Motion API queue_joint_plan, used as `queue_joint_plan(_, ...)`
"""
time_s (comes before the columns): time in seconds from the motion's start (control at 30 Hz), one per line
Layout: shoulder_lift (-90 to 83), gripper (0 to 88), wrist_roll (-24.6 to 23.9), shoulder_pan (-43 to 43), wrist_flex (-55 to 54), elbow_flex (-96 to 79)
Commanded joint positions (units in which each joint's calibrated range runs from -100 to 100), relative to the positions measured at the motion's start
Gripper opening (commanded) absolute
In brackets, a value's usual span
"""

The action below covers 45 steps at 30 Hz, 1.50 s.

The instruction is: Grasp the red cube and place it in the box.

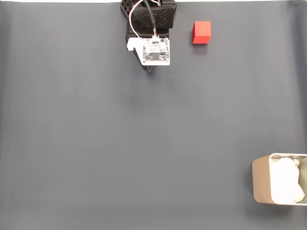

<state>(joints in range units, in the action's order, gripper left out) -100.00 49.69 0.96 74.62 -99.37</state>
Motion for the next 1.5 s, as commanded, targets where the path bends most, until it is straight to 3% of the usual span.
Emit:
queue_joint_plan(0.0, 0.0, 0.3, -0.44, -0.4, 1.28, -0.45)
queue_joint_plan(1.47, 0.0, 0.0, -0.54, -0.75, 1.28, -0.45)
